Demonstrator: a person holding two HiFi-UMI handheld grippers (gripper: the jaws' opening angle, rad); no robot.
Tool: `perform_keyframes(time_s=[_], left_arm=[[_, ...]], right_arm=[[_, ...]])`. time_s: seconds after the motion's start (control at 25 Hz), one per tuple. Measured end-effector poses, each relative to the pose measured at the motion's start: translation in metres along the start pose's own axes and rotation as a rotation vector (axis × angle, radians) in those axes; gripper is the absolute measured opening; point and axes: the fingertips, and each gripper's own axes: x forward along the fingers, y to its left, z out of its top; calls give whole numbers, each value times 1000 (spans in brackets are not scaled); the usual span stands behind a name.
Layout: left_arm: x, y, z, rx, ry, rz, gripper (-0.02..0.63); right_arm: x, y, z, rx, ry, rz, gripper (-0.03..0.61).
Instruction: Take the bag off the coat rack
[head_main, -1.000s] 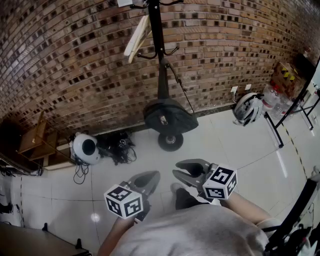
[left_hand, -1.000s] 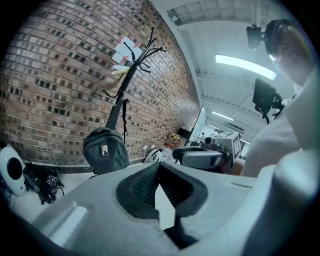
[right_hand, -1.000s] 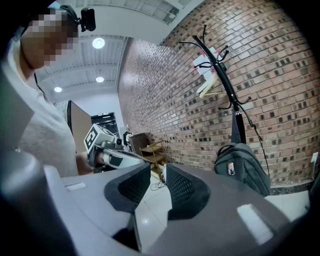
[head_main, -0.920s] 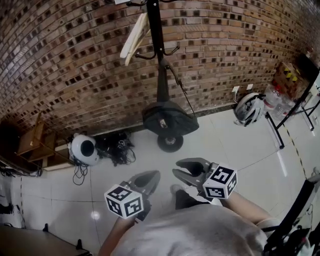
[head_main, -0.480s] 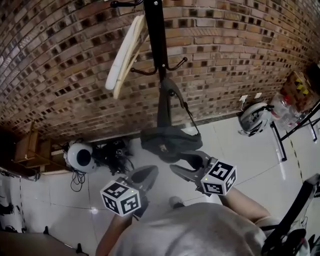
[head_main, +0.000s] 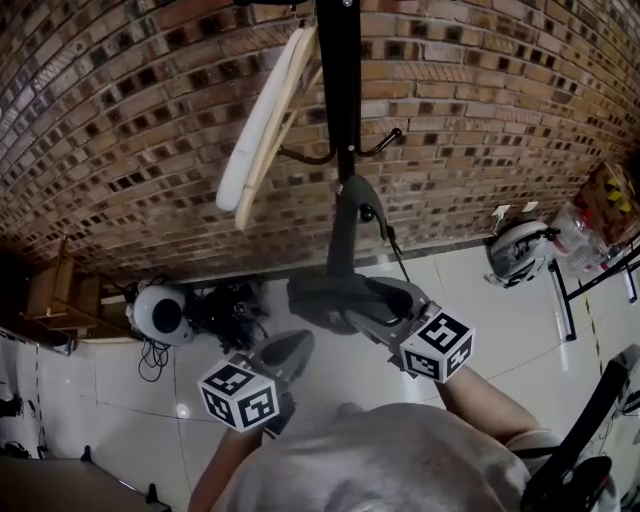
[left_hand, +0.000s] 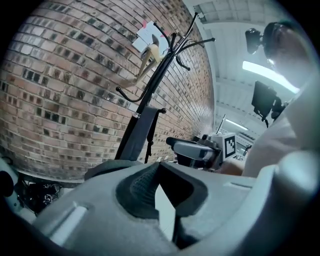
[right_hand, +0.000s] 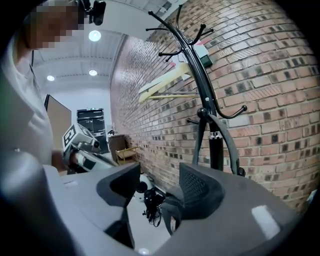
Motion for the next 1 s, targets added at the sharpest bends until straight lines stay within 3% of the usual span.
perform_keyframes(time_s=[0.32,0.44,0.56,0.64,1.0], left_arm=[[1,19,-2,-30,7,22,0],[2,24,-5,-44,15,29,0],[1,31,-8,-62,15,37,0],[0,34,-11,-75,15,44,0],[-1,43,-17,-88,13,49,0]], right_arm=[[52,-61,18,-49,-26,-148,277],[73,-84,16,-22,-26,-207,274],[89,-95,11,14,-8,-229,216],[93,-98,7,26,-4,-248,88],[93,-101,7,130,-60,-226,28]])
